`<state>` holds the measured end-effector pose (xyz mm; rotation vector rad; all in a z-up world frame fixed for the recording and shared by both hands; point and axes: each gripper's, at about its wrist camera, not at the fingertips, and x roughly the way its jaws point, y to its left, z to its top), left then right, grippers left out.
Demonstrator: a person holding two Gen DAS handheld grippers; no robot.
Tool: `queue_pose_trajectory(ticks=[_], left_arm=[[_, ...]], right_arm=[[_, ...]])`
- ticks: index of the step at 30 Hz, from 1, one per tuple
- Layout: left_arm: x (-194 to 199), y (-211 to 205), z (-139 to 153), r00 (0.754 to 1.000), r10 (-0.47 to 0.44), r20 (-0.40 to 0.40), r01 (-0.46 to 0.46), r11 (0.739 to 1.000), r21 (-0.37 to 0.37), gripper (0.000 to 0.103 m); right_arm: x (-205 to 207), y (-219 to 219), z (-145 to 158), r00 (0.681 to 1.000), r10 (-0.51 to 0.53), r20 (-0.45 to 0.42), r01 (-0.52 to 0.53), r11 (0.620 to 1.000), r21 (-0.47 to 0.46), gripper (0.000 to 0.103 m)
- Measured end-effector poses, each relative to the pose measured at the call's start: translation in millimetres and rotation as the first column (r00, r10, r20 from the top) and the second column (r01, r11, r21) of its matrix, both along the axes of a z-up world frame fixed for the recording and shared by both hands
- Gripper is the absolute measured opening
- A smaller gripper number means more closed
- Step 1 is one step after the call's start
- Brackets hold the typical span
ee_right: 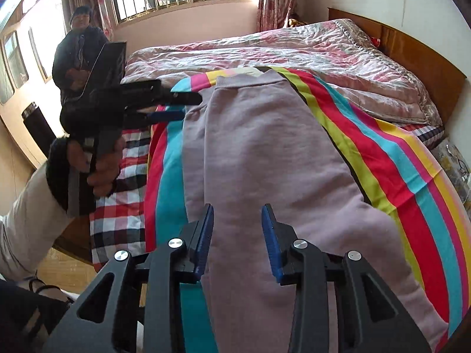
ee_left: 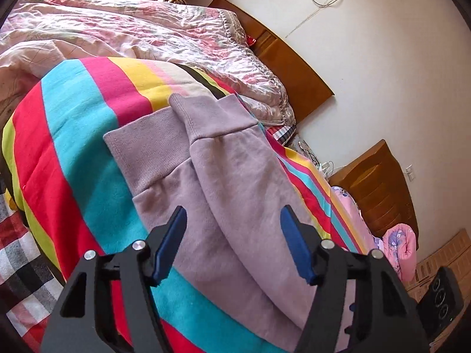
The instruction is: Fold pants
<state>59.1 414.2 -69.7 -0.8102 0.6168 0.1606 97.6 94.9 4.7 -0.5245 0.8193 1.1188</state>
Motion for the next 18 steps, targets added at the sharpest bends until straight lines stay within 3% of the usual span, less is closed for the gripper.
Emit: queue_pose_trajectory(ticks=[5, 7, 8, 13, 18], left_arm=[[15.0, 11.0, -14.4, 0.997, 0.046, -0.061, -0.048, 0.998, -0.031, 0.064], [10.4, 14.8, -18.6, 0.997, 0.057, -0.048, -0.060, 0.996, -0.064, 0.064], [7.2, 19.1, -19.7, 0.997, 0.060, -0.037, -0.063, 0.995, -0.072, 0.064], [9.0, 22.3, -12.5, 0.998, 0.059, -0.026, -0.060, 0.997, -0.052, 0.064], [32.7, 35.9, -3.3, 0.997, 0.074, -0.019, -0.075, 0.996, -0.054, 0.063]], right_arm=[[-20.9, 3.6, -30.4, 0.999, 0.036, 0.025, -0.035, 0.999, -0.037, 0.032], [-20.5, 8.7, -40.4, 0.998, 0.022, 0.051, -0.019, 0.998, -0.064, 0.023], [-18.6, 10.3, -43.4, 0.997, 0.006, 0.077, 0.001, 0.997, -0.081, 0.011], [-19.9, 1.8, -32.1, 0.993, -0.017, 0.120, 0.020, 0.999, -0.024, 0.006], [-15.0, -3.9, -25.8, 0.994, -0.049, 0.097, 0.048, 0.999, 0.016, 0.006]])
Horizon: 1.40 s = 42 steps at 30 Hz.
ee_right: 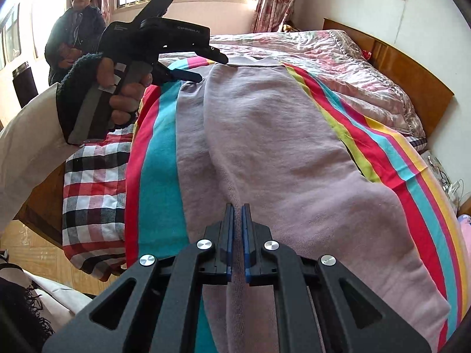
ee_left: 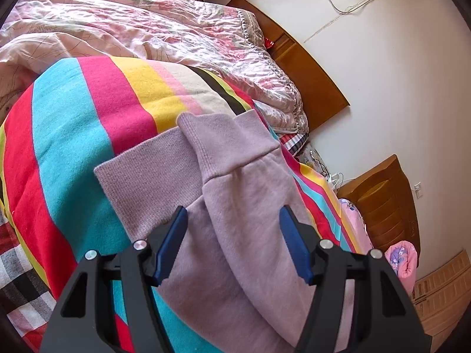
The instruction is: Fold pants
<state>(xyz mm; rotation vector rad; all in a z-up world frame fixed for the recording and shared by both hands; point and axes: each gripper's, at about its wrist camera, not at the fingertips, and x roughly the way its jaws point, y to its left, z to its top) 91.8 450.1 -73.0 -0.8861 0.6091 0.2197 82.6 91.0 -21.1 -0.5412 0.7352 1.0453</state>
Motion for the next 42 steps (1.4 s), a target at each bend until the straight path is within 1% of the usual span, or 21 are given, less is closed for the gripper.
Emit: queue_pose_trajectory(ticks=[1, 2, 4, 5, 8, 12, 14, 16, 19, 22, 25, 26, 28, 29, 31, 32, 34, 36, 38, 40, 42], left_arm=[[4.0, 4.5, -1.6, 1.000, 0.013, -0.006, -0.013, 1.000, -0.007, 0.062], [7.1, 10.0, -3.2, 1.000, 0.029, -0.011, -0.029, 1.000, -0.009, 0.055], [13.6, 19.0, -5.9, 1.000, 0.028, -0.012, -0.028, 0.999, -0.025, 0.018], [15.8, 21.9, -6.0, 1.000, 0.021, -0.013, -0.021, 0.999, -0.026, 0.008], [11.0, 21.9, 6.9, 1.000, 0.006, 0.023, -0.006, 1.000, 0.019, 0.007], [-21.2, 13.2, 31.0, 0.997, 0.024, 0.068, -0.030, 0.995, 0.091, 0.007], [-35.5, 10.5, 18.5, 0.999, 0.033, 0.032, -0.036, 0.995, 0.093, 0.007], [-41.1, 13.2, -9.4, 0.999, 0.032, -0.013, -0.031, 0.998, 0.062, 0.007], [-47.3, 20.7, -35.7, 0.999, 0.035, 0.009, -0.035, 0.999, -0.010, 0.007], [-50.9, 17.4, -22.1, 0.999, 0.051, 0.016, -0.051, 0.998, 0.021, 0.007], [-55.2, 13.1, -18.4, 0.998, 0.060, -0.004, -0.060, 0.997, 0.047, 0.007], [-52.4, 14.4, -23.0, 0.998, 0.059, -0.027, -0.057, 0.997, 0.050, 0.007], [-49.9, 16.9, -30.9, 0.998, 0.042, -0.035, -0.041, 0.998, 0.044, 0.009], [-50.1, 17.6, -29.8, 0.999, 0.034, -0.034, -0.033, 0.998, 0.053, 0.010], [-54.4, 15.3, -21.6, 0.996, 0.067, -0.060, -0.061, 0.993, 0.100, 0.017], [-60.7, 10.9, -13.1, 0.988, 0.129, -0.082, -0.116, 0.982, 0.151, 0.034], [-75.1, -8.2, 10.1, 0.983, 0.182, -0.023, -0.172, 0.957, 0.232, 0.037], [-72.5, -34.5, 22.4, 0.994, 0.109, 0.015, -0.109, 0.970, 0.215, 0.037], [-51.8, -71.9, 28.0, 0.999, -0.042, 0.013, 0.038, 0.971, 0.234, 0.038], [-32.3, -111.5, 25.3, 0.987, -0.153, -0.047, 0.160, 0.929, 0.333, 0.039], [-15.2, -132.2, 3.8, 0.962, -0.225, -0.154, 0.265, 0.903, 0.337, 0.040]], right_arm=[[-0.7, 0.4, 0.4, 1.000, -0.001, 0.000, 0.001, 1.000, 0.002, 0.006], [-1.4, 0.7, 0.1, 1.000, -0.002, 0.000, 0.002, 1.000, 0.002, 0.006], [-1.7, 1.0, -1.1, 1.000, -0.003, 0.002, 0.003, 1.000, 0.002, 0.006], [-1.8, 1.3, -0.8, 1.000, 0.000, 0.005, 0.000, 1.000, 0.000, 0.006], [-5.6, 0.9, 10.6, 0.999, 0.006, 0.039, -0.007, 1.000, 0.016, 0.005], [-20.0, -2.3, 35.9, 0.996, 0.051, 0.079, -0.055, 0.998, 0.042, 0.005], [-25.4, -0.7, 31.6, 0.995, 0.083, 0.050, -0.085, 0.996, 0.024, 0.004], [-29.3, 4.9, 11.7, 0.994, 0.096, 0.047, -0.094, 0.995, -0.044, 0.004], [-32.0, 9.3, -16.7, 0.995, 0.094, 0.031, -0.089, 0.988, -0.124, 0.004], [-35.7, 6.0, -11.6, 0.996, 0.087, 0.035, -0.083, 0.992, -0.096, 0.003], [-34.9, -6.0, 6.1, 0.997, 0.063, 0.040, -0.063, 0.998, 0.002, 0.004], [-31.7, -12.6, 10.2, 0.998, 0.058, 0.017, -0.058, 0.998, 0.037, 0.009], [-23.8, -26.4, 12.9, 1.000, 0.005, -0.013, -0.005, 0.998, 0.062, 0.042], [-21.1, -32.8, 12.3, 1.000, -0.019, -0.020, 0.020, 0.998, 0.061, 0.064], [-19.2, -39.9, 9.0, 0.999, -0.032, -0.027, 0.033, 0.999, 0.037, 0.065], [-19.4, -41.4, 7.1, 0.999, -0.034, -0.028, 0.035, 0.999, 0.026, 0.063], [-15.7, -41.7, 6.7, 0.997, -0.042, -0.061, 0.045, 0.998, 0.053, 0.062], [-5.2, -34.4, 8.5, 0.992, -0.067, -0.105, 0.076, 0.993, 0.091, 0.059], [8.3, -18.3, 8.7, 0.988, -0.116, -0.107, 0.126, 0.987, 0.097, 0.058], [21.9, 1.1, 0.7, 0.978, -0.164, -0.127, 0.174, 0.982, 0.068, 0.058], [21.9, 20.0, -16.2, 0.980, -0.143, -0.137, 0.143, 0.990, -0.010, 0.058]])
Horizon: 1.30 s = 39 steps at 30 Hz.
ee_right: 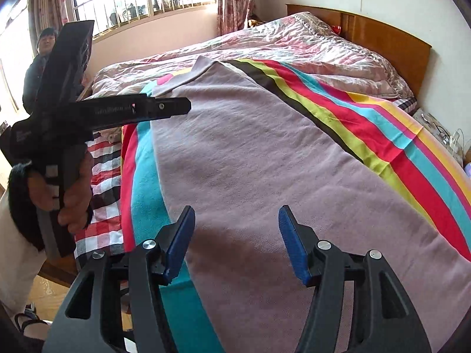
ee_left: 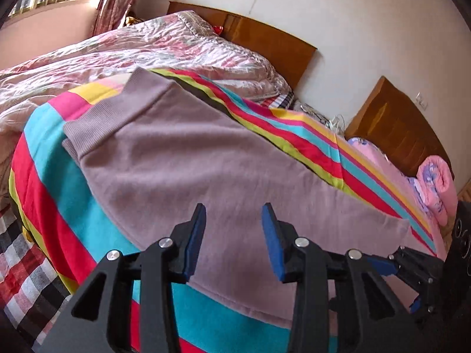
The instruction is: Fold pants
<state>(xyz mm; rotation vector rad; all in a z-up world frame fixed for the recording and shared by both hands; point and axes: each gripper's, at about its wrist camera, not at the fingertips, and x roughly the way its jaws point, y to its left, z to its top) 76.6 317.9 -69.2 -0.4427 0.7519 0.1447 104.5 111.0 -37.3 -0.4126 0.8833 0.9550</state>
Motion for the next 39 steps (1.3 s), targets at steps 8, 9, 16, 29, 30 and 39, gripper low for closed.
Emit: queue_pose_trajectory(ticks=[8, 9, 16, 29, 30, 39], left_arm=[[-8.0, -9.0, 2.0, 1.000, 0.014, -0.007, -0.014, 0.996, 0.089, 0.058], [-7.4, -12.0, 4.4, 1.000, 0.020, -0.016, -0.018, 0.992, 0.128, 0.066], [13.4, -94.1, 32.1, 0.995, -0.097, -0.013, 0.097, 0.973, 0.208, 0.086], [63.1, -297.1, -26.0, 0.882, -0.404, -0.243, 0.466, 0.826, 0.318, 0.098], [63.0, -295.2, -26.0, 0.880, -0.404, -0.250, 0.468, 0.827, 0.312, 0.098], [46.6, -263.2, -3.3, 0.907, -0.397, -0.141, 0.418, 0.886, 0.200, 0.101]], right_arm=[[-26.6, -26.0, 3.5, 0.996, 0.076, 0.055, -0.075, 0.997, -0.022, 0.059], [-20.7, -38.7, 6.6, 0.999, 0.027, 0.041, -0.027, 1.000, 0.004, 0.059], [-18.4, -170.8, 32.0, 0.960, -0.269, 0.079, 0.267, 0.963, 0.028, 0.075], [-49.8, -465.0, -23.1, 0.642, -0.765, -0.054, 0.766, 0.643, 0.003, 0.078], [-56.7, -469.6, -22.5, 0.656, -0.753, -0.054, 0.755, 0.656, 0.012, 0.077], [-63.5, -473.9, -2.5, 0.629, -0.774, -0.074, 0.778, 0.625, 0.067, 0.080]])
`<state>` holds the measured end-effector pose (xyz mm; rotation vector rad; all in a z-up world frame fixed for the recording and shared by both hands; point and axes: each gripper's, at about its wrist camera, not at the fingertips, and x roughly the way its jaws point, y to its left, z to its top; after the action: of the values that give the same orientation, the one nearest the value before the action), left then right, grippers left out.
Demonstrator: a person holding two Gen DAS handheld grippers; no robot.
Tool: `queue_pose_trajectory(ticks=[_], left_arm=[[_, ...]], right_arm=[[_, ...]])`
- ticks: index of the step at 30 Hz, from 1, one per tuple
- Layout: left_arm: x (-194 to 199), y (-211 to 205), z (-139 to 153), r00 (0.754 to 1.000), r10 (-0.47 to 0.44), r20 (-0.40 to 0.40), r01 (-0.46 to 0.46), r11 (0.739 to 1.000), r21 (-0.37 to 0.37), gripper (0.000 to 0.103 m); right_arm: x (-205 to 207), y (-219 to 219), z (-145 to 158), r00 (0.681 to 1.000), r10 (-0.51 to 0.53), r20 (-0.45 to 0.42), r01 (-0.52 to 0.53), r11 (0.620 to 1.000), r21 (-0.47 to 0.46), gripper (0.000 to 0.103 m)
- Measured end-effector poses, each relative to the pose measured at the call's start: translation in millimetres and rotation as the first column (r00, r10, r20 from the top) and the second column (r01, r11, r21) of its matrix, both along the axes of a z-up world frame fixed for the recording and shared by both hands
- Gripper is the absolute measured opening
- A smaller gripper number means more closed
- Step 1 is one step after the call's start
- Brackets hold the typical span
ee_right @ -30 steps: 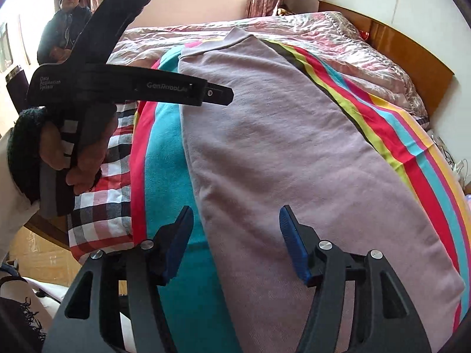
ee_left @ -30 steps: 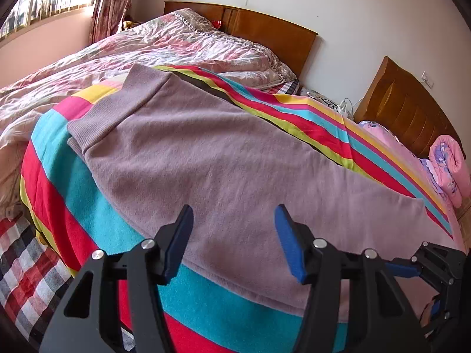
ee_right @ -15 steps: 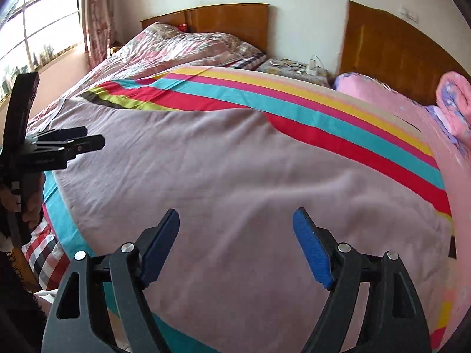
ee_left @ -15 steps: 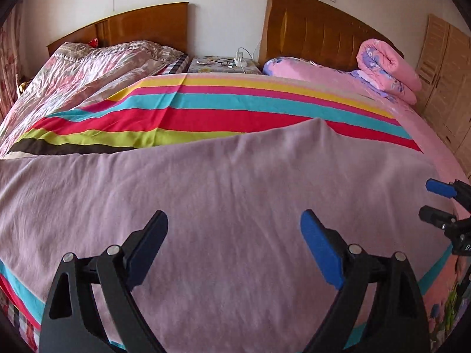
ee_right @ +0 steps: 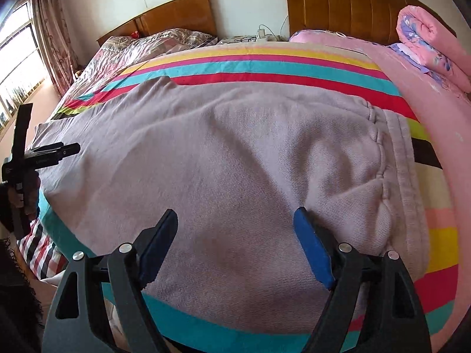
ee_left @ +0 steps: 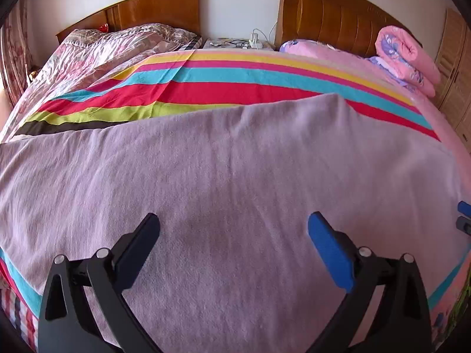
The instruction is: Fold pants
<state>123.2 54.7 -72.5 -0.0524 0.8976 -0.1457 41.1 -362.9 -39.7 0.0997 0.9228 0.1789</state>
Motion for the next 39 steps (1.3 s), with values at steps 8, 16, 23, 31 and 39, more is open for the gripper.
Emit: queue_pose_trajectory(ticks=[8, 16, 23, 31, 39], left_arm=[[-72.6, 182.7, -0.1, 0.916, 0.399, -0.040, -0.367, 0.794, -0.485, 0.101], [-123.9, 356.2, -18.9, 0.741, 0.667, -0.077, -0.515, 0.491, -0.703, 0.100], [-92.9, 415.4, -43.0, 0.776, 0.620, -0.116, -0.454, 0.422, -0.785, 0.087], [-62.3, 441.8, -47.8, 0.820, 0.570, -0.040, -0.367, 0.472, -0.802, 0.055], [-46.7, 453.9, -59.7, 0.797, 0.604, -0.009, -0.363, 0.467, -0.806, 0.019]], right_arm=[[51.1, 102.8, 30.4, 0.969, 0.215, 0.122, -0.217, 0.976, 0.007, 0.085], [75.1, 281.4, 48.2, 0.830, 0.535, 0.157, -0.538, 0.842, -0.030, 0.086], [67.5, 386.2, 45.2, 0.731, 0.670, 0.127, -0.669, 0.741, -0.061, 0.086], [75.6, 421.0, 31.4, 0.734, 0.676, 0.074, -0.673, 0.737, -0.056, 0.086], [99.8, 473.3, 11.4, 0.684, 0.730, 0.010, -0.727, 0.683, -0.074, 0.086]])
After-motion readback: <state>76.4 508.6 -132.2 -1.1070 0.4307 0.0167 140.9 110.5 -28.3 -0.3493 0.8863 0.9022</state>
